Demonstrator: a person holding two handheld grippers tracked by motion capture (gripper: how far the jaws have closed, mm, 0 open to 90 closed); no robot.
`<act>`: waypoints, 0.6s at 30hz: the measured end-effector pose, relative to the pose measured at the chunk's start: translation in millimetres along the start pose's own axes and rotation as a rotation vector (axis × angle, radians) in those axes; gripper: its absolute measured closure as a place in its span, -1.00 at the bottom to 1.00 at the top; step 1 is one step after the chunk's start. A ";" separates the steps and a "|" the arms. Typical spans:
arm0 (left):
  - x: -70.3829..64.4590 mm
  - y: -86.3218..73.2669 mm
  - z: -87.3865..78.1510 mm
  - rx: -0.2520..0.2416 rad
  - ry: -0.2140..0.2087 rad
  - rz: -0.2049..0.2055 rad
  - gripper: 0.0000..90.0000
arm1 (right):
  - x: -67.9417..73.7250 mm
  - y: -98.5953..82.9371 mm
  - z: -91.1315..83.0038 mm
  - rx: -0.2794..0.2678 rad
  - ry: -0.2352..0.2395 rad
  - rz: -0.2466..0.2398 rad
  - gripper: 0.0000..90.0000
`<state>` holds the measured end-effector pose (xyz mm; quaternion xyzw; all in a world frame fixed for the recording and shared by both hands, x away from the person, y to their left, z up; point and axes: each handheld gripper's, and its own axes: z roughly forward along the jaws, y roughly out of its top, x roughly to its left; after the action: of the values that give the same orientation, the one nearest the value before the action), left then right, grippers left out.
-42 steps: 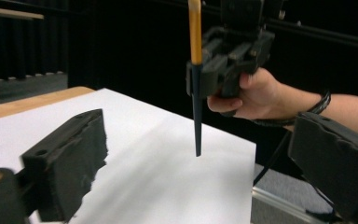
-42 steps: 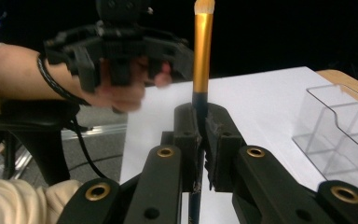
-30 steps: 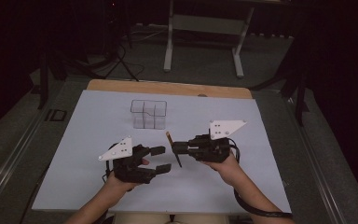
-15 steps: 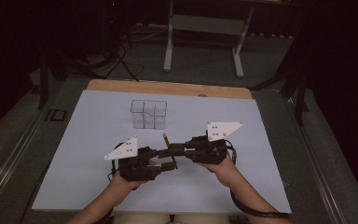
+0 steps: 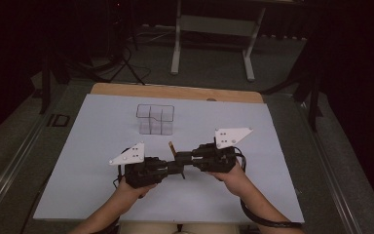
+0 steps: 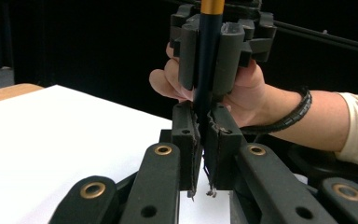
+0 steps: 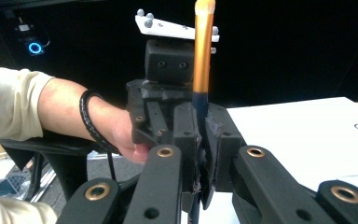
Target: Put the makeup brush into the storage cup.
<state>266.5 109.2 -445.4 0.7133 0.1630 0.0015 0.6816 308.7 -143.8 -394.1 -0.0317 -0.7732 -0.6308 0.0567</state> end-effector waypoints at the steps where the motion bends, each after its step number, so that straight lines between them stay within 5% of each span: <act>1: -0.1 0.3 0.0 0.009 -0.008 0.004 0.88 | 0.3 -0.2 -0.3 0.002 0.003 0.002 0.86; 18: -3.8 2.4 4.3 0.104 -0.024 0.037 0.90 | 2.2 7.6 -0.8 0.093 0.019 -0.020 0.73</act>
<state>264.4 104.1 -442.5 0.7506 0.1417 -0.0029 0.6454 307.5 -143.1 -386.4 -0.0155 -0.8015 -0.5948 0.0592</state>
